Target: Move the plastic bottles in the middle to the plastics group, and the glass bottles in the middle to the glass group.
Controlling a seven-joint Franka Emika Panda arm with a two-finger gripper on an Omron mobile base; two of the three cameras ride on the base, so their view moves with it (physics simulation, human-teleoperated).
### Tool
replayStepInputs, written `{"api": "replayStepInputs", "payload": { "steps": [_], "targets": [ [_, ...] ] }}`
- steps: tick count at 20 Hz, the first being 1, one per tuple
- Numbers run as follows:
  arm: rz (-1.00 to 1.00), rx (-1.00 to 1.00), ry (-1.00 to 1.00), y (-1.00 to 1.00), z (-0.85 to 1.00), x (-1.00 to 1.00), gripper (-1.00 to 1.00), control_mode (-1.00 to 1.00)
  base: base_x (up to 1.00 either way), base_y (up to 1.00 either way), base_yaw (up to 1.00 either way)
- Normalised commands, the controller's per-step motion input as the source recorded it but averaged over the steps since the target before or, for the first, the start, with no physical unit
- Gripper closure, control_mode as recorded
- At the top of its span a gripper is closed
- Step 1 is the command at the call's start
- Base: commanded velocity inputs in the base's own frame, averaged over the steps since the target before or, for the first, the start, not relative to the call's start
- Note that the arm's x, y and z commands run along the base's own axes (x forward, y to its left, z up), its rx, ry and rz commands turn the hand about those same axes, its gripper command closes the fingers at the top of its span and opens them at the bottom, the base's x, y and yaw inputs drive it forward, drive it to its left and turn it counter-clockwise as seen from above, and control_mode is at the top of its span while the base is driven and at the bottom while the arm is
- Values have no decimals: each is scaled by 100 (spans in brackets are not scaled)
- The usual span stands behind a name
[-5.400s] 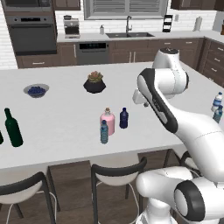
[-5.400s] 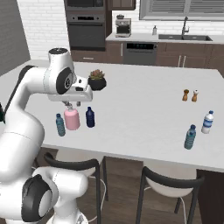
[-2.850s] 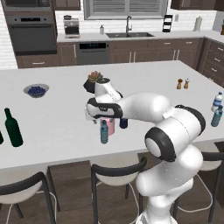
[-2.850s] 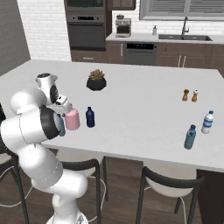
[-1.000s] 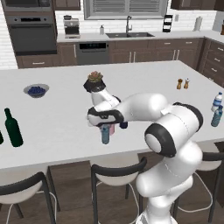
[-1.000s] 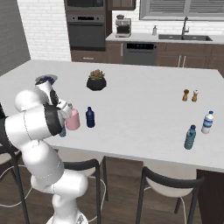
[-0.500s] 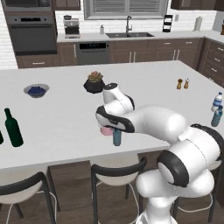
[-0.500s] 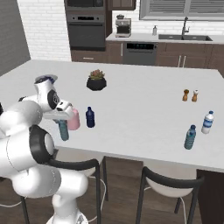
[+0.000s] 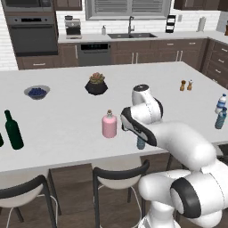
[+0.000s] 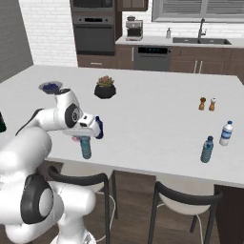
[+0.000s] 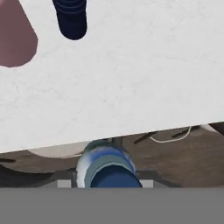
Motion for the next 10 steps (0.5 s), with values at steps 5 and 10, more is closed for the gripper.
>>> {"api": "replayStepInputs", "payload": {
  "steps": [5,10],
  "targets": [
    [0,0,0,-87,16,-3,100,-100,0,0,0],
    [-12,-6,-1,-72,8,12,100,-100,0,0,0]
  ]
}}
